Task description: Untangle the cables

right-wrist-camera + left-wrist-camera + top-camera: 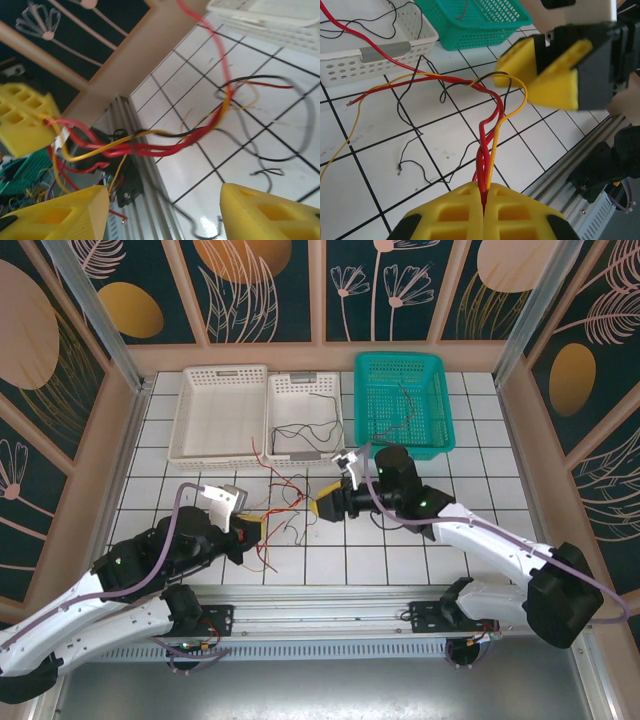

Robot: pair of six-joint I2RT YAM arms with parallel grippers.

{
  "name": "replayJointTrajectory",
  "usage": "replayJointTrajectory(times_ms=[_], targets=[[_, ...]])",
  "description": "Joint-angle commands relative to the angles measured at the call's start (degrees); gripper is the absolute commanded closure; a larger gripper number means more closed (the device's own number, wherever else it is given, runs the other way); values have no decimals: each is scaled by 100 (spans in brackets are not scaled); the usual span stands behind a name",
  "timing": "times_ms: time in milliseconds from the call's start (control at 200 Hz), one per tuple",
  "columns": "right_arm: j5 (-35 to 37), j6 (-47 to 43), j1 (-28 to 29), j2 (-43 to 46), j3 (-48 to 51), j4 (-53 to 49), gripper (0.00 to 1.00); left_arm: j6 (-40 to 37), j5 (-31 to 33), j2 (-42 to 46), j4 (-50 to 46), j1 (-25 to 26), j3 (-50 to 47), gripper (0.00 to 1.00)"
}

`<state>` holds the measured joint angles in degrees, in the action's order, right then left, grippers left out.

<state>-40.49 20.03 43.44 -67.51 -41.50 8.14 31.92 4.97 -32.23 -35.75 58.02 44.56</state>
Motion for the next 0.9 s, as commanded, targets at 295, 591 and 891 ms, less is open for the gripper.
replayJointTrajectory(times_ms=[295,591,891], targets=[[614,-208,438,-116,0,400,81,-58,39,-12,201,-19,-35,100],[1716,-108,-126,982,-35,-463,100,-56,30,-38,200,-21,-23,100],[2262,388,-2132,2006,-732,-1861,100,-81,-4,-129,191,-24,-22,100]])
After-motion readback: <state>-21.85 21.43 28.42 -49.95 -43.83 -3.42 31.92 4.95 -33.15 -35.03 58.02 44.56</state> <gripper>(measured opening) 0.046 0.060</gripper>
